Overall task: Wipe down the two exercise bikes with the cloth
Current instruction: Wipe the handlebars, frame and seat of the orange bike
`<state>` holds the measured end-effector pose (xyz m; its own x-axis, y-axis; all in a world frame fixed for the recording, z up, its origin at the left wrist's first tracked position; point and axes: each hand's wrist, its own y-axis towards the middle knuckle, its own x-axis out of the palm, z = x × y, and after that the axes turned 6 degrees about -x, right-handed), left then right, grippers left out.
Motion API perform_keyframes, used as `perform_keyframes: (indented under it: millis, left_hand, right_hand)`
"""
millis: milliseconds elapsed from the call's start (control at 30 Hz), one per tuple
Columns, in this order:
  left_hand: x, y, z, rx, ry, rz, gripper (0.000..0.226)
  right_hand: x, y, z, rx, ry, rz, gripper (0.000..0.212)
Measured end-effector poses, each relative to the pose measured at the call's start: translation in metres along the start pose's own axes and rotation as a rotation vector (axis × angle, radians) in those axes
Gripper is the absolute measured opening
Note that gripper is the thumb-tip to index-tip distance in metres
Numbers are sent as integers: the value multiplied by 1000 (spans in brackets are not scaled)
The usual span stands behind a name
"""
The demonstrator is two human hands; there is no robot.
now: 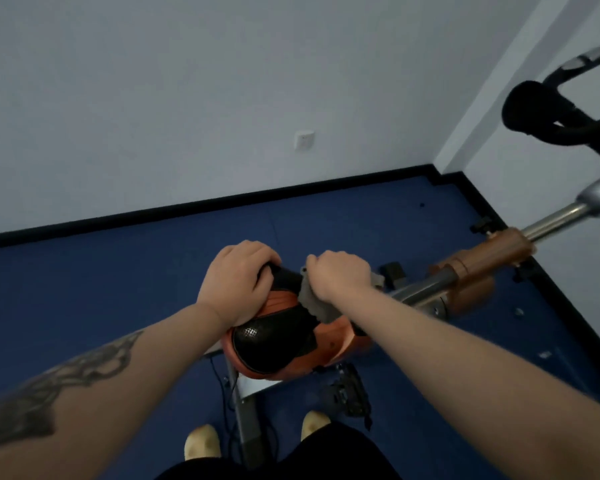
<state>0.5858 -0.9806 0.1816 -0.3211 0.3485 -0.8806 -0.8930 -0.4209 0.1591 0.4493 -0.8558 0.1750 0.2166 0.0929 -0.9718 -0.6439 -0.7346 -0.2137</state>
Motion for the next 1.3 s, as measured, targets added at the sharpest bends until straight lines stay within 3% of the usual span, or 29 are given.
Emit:
perform_keyframes:
  millis: [100,167,267,400,500,600,700,800,900,1033,1133,1200,1300]
  left_hand:
    - [1,-8,6,-79,96,67,18]
    - [4,-18,8,-254,115,122,23]
    - [11,-35,14,-590,-22,176,38]
    - [20,-52,28,-763,-260,223,47]
    - [24,-61,35,-821,-335,292,46]
    - [28,-70,43,-859,-417,334,46]
    - [32,-78,47,-869,-489,364,44]
    - [33,-80,45,-893,-554,384,41]
    - [32,-78,43,-918,-593,395,37]
    - [31,-76,40,-931,-602,405,34]
    - [30,-76,42,-932,-582,434,36]
    - [31,-78,43,-959,-593,442,40]
    - [34,-84,49,-975,-631,433,57]
  right_hand:
    - [9,-27,-23,-148,-13,211,41]
    - [9,-47,-6,-329,82,306,44]
    - [0,-47,35,-527,174,133,47]
    - [-8,0,35,-345,96,-93,33]
    - [-5,16,-14,-254,68,-133,35]
    - [0,3,-50,-240,275,5,47]
    - [2,-16,-29,-584,262,88,52]
    - [-6,-13,21,-792,221,-71,56]
    - [-3,3,38,-716,167,-138,49]
    - [-2,29,-15,-531,60,-201,40]
    - [-4,35,-50,-533,275,-174,45]
    - [-4,28,-47,-676,402,-162,44]
    - [-4,17,-4,-1055,309,-187,53]
